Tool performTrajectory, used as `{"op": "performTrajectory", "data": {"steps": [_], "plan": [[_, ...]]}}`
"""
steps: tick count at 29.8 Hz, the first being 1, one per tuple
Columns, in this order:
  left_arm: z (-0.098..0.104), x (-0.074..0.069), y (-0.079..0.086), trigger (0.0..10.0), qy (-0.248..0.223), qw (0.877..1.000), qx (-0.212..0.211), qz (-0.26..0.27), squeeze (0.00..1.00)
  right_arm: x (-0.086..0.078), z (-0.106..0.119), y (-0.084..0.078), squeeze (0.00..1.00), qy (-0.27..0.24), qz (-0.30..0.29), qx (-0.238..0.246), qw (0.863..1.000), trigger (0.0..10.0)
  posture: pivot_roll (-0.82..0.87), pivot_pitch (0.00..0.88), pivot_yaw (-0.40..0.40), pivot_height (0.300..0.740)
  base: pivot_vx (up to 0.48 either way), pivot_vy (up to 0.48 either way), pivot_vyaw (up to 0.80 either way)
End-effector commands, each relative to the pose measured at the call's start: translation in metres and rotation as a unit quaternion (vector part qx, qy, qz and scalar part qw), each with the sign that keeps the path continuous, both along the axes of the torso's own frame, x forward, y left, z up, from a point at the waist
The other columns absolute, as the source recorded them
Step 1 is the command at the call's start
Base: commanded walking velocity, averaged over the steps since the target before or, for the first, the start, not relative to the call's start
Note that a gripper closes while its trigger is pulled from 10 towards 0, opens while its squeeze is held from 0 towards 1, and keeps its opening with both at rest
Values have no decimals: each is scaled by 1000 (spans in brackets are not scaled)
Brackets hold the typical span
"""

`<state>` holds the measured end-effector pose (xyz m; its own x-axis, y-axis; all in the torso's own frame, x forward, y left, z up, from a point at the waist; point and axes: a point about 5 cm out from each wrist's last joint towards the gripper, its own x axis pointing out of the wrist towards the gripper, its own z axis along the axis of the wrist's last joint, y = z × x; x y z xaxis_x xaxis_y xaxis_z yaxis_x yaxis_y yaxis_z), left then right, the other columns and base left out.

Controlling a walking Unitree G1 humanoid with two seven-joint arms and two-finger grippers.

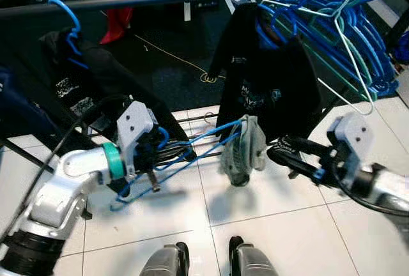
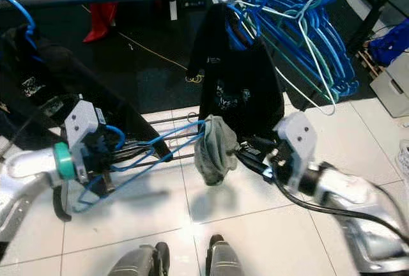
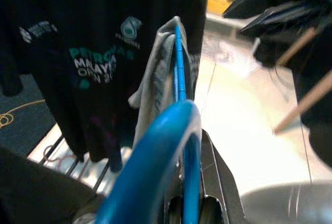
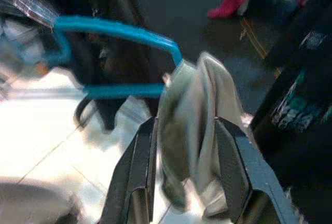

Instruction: Hang hanger

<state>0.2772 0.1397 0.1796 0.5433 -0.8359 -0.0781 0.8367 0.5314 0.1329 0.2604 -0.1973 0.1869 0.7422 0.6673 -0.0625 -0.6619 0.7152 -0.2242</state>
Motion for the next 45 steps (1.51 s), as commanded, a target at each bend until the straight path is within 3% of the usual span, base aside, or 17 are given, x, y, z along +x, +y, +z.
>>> {"op": "performTrajectory", "data": {"steps": [1, 4, 7, 12, 13, 14, 15, 25, 30, 31, 38, 39, 41, 42, 44, 45], "plan": [[5, 0, 5, 10000, -12, 1000, -18, 14, 0, 4, -1, -3, 0, -22, -27, -16, 999, 10000, -118, 166, 84, 740, 0, 0, 0], [11, 1, 5, 10000, -20, 999, -31, 10, 0, 9, 5, -8, 0, -49, -50, -36, 997, 10000, -125, 167, 80, 740, 0, 0, 0], [28, 4, 2, 10000, -44, 997, -61, 3, 0, 17, 15, -23, 0, -124, -118, -112, 979, 10000, -138, 167, 71, 740, 0, 0, 0], [47, 9, 1, 10000, -72, 994, -85, 4, 0, 17, 11, -27, 0, -136, -162, -93, 973, 10000, -142, 165, 63, 740, 0, 0, 0], [55, 10, 3, 10000, -83, 993, -88, 0, 0, 16, 8, -24, 388, -142, -172, -87, 971, 10000, -140, 164, 63, 740, 0, 0, 0], [55, 10, 3, 10000, -83, 993, -88, 0, 0, 16, 8, -24, 388, -142, -172, -87, 971, 10000, -140, 164, 63, 740, 0, 0, 0], [61, 10, 4, 10000, -91, 992, -89, -3, 0, 15, 5, -21, 1000, -144, -174, -78, 971, 10000, -138, 165, 64, 740, 0, 0, 0], [69, 5, 3, 10000, -97, 991, -88, -24, 0, 19, 0, -5, 1000, -175, -163, -86, 967, 10000, -142, 165, 68, 740, 0, 0, 0], [71, 0, -1, 10000, -92, 990, -95, -47, 0, 33, 11, 3, 1000, -217, -170, -75, 958, 10000, -136, 162, 73, 740, 0, 0, 0], [72, -2, -2, 10000, -90, 990, -95, -59, 0, 41, 15, 7, 0, -228, -165, -76, 957, 10000, -128, 158, 74, 740, 0, 0, 0], [72, -7, -1, 10000, -85, 989, -84, -84, 0, 60, 28, 16, 0, -245, -150, -65, 956, 10000, -116, 149, 66, 740, 0, 0, 0], [72, -8, 0, 10000, -84, 989, -81, -87, 0, 65, 32, 18, 0, -240, -144, -47, 959, 5412, -112, 147, 64, 740, 0, 0, 0], [72, -9, 0, 10000, -83, 989, -79, -89, 0, 68, 35, 20, 0, -233, -136, -27, 963, 5020, -110, 146, 64, 740, 0, 0, 0], [72, -10, 0, 10000, -83, 989, -77, -90, 0, 70, 37, 24, 0, -226, -125, -13, 966, 5647, -107, 146, 62, 740, 0, 0, 0], [72, -10, 0, 10000, -83, 989, -77, -90, 0, 70, 37, 24, 0, -226, -125, -13, 966, 5647, -107, 146, 62, 740, 0, 0, 0], [71, -10, 0, 10000, -82, 990, -75, -89, 0, 70, 39, 28, 0, -226, -115, -5, 967, 0, -107, 143, 61, 740, 0, 0, 0]]}}
